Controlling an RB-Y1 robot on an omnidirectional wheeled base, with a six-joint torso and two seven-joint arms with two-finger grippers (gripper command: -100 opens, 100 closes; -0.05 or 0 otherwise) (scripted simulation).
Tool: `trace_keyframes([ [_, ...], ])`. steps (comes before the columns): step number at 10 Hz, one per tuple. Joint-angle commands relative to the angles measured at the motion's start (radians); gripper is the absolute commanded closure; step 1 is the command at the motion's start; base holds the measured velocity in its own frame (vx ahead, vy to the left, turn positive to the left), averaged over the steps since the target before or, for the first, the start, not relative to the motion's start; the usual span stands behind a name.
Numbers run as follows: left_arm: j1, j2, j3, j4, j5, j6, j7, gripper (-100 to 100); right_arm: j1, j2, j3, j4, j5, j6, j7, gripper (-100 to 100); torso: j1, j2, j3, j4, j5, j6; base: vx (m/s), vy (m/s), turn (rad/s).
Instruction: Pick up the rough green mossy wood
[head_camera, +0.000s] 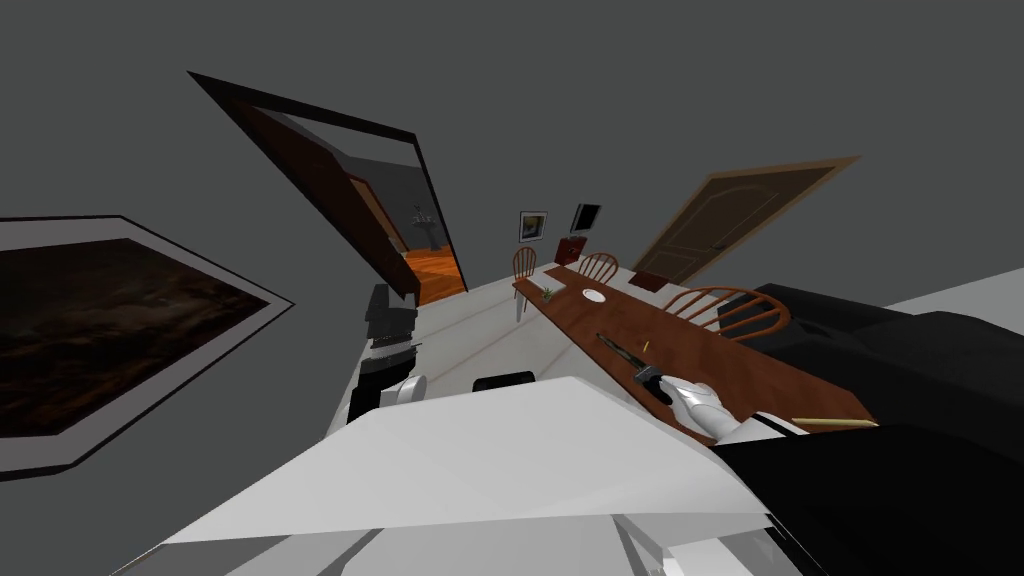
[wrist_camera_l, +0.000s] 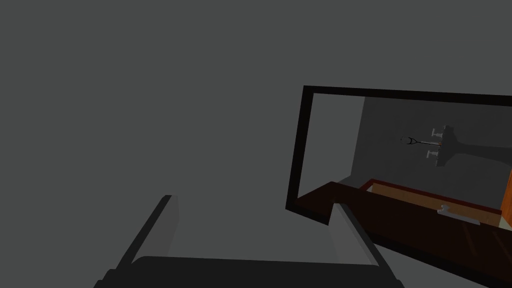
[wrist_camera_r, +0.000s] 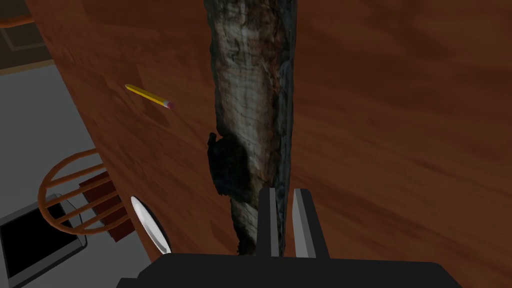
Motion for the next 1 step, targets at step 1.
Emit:
trace_keyframes([
  [1,0.0,0.0,0.0,0.0,0.0,0.0,0.0,0,0.0,0.0,0.0,0.0,0.0,0.0,0.0,0,0.0,0.0,0.0,0.0,0.0,0.0,-0.001,0.012,-0.001],
])
